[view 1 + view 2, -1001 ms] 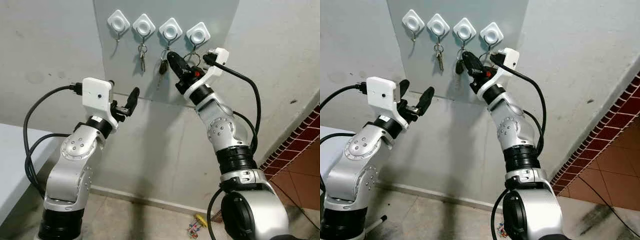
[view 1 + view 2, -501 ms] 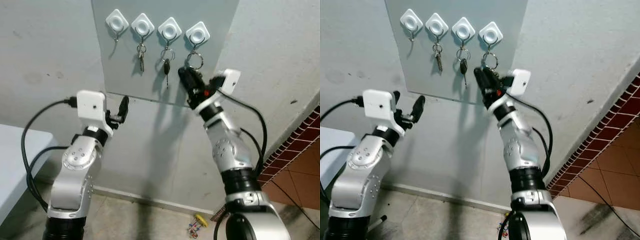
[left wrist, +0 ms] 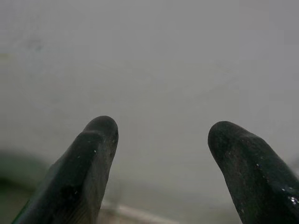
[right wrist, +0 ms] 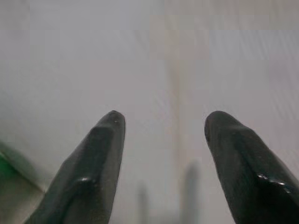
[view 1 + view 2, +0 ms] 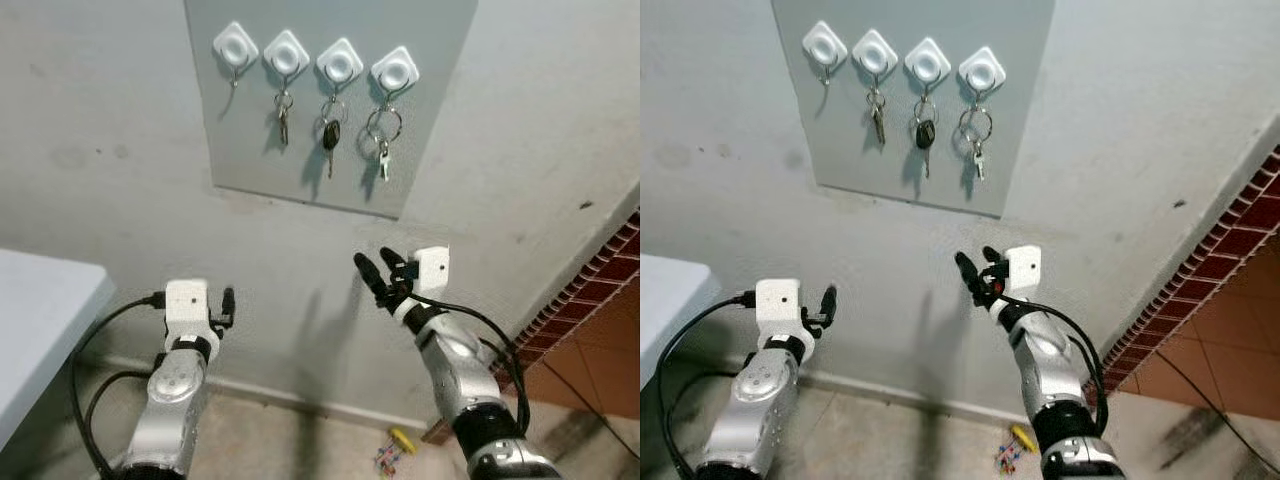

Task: Hang keys on a hook

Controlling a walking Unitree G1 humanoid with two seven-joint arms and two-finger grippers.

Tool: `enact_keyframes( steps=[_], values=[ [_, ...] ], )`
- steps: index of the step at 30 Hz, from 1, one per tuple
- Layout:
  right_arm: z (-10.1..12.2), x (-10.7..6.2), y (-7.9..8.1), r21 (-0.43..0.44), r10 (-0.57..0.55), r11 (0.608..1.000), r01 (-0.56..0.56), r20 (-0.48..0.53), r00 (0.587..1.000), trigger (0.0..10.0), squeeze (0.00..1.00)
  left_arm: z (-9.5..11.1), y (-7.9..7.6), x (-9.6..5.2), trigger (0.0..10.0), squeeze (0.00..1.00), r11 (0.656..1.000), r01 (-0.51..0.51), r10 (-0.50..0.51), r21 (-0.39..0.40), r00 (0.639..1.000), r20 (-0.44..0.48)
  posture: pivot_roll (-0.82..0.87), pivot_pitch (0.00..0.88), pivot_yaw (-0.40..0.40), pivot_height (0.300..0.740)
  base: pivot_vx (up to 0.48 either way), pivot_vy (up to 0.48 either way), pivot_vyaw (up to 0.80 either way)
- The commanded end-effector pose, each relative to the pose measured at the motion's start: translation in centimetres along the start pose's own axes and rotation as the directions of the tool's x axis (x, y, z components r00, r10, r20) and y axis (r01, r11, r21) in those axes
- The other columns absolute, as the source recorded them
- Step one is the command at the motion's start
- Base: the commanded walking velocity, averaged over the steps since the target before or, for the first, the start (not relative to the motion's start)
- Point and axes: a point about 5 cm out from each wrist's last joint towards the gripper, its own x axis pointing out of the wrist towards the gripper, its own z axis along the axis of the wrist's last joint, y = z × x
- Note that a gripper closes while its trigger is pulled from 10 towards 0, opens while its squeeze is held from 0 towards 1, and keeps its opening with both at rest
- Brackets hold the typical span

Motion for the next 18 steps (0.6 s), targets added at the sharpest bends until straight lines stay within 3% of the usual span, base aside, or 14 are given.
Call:
enact_keyframes(
  steps=[1,10,11,12,13,14,18],
  values=[
    [-2.6,-1.5,-0.7,0.010,-0.027,1.000,0.029,-0.110,0.994,10.0,1.00,-2.0,0.0,-0.4,10.0,0.00,0.997,0.006,-0.004,0.078,0.999,-0.032,-0.05,0.000,-0.032,0.740,0.000,0.000,0.00],
    [-3.2,-1.7,-0.8,0.012,-0.034,0.999,0.036,-0.123,0.992,10.0,1.00,-2.7,-0.1,-0.4,10.0,0.00,0.994,0.010,-0.009,0.105,1.000,-0.017,-0.05,0.000,-0.032,0.740,0.000,0.000,0.00],
    [-7.3,-4.9,-1.8,-0.043,-0.159,0.987,0.154,-0.337,0.928,10.0,1.00,-6.3,0.0,-1.8,10.0,0.00,1.000,0.028,-0.025,0.010,0.978,-0.207,-0.06,0.000,-0.022,0.740,0.000,0.000,0.00],
    [-7.3,-4.9,-1.8,-0.043,-0.159,0.987,0.154,-0.337,0.928,10.0,1.00,-6.3,0.0,-1.8,10.0,0.00,1.000,0.028,-0.025,0.010,0.978,-0.207,-0.06,0.000,-0.022,0.740,0.000,0.000,0.00],
    [-10.1,-7.8,-2.2,-0.087,-0.225,0.974,0.209,-0.474,0.851,10.0,1.00,-8.6,-0.4,-3.2,10.0,0.00,0.998,0.056,-0.061,-0.025,0.946,-0.317,-0.07,0.000,-0.016,0.740,0.000,0.000,0.00],
    [-10.1,-7.8,-2.2,-0.087,-0.225,0.974,0.209,-0.474,0.851,10.0,1.00,-8.6,-0.4,-3.2,10.0,0.00,0.998,0.056,-0.061,-0.025,0.946,-0.317,-0.07,0.000,-0.016,0.740,0.000,0.000,0.00],
    [-12.7,-10.7,-1.8,-0.105,-0.233,0.972,0.212,-0.588,0.775,10.0,1.00,-10.8,-0.9,-4.9,10.0,0.00,0.997,0.065,-0.078,-0.045,0.907,-0.414,-0.08,0.000,0.001,0.740,0.000,0.000,0.00]
  ],
)
